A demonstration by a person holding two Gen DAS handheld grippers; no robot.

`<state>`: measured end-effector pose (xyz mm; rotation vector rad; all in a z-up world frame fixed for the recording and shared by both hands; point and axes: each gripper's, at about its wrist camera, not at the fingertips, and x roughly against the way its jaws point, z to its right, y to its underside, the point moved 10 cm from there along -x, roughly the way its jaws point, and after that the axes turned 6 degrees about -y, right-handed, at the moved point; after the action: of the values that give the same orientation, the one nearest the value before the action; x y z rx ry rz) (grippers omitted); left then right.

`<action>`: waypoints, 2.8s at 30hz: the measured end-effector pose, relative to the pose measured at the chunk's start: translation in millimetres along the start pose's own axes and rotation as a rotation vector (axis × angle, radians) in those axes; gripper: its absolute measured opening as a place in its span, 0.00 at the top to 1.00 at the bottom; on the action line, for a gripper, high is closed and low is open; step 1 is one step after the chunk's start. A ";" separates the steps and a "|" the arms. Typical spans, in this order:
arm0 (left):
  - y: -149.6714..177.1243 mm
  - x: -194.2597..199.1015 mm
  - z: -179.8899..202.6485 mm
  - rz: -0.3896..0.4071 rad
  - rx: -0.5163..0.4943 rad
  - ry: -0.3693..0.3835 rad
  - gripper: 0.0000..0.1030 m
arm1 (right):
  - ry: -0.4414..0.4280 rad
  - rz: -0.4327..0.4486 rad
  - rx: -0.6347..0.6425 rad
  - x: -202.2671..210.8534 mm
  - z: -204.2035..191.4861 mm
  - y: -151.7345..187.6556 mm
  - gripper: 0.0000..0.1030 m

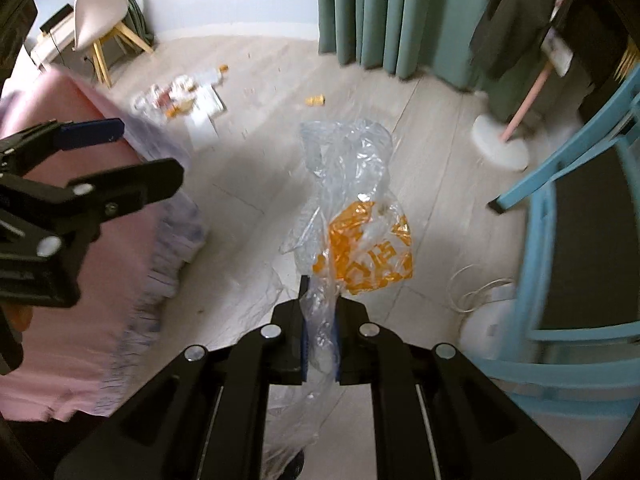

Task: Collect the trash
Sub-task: 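Carry the bag in the right tool toward the trash pile by the bed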

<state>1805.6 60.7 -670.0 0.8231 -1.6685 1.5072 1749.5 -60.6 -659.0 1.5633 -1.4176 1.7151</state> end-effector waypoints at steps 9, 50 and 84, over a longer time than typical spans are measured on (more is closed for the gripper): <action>-102.9 154.0 -6.5 0.035 0.012 -0.065 0.06 | 0.000 0.071 -0.043 161.8 -7.9 -74.4 0.90; -338.8 195.8 -140.0 0.143 0.200 -0.147 0.06 | -0.057 0.107 0.251 193.5 -44.6 -370.9 0.90; -346.3 90.0 -445.2 -0.071 0.913 -0.665 0.06 | -0.458 -0.143 1.050 -8.1 -250.2 -586.0 0.90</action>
<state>2093.9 466.8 -390.4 2.0128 -1.2638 2.1006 2119.0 388.2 -398.0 2.6309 -0.4551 2.2438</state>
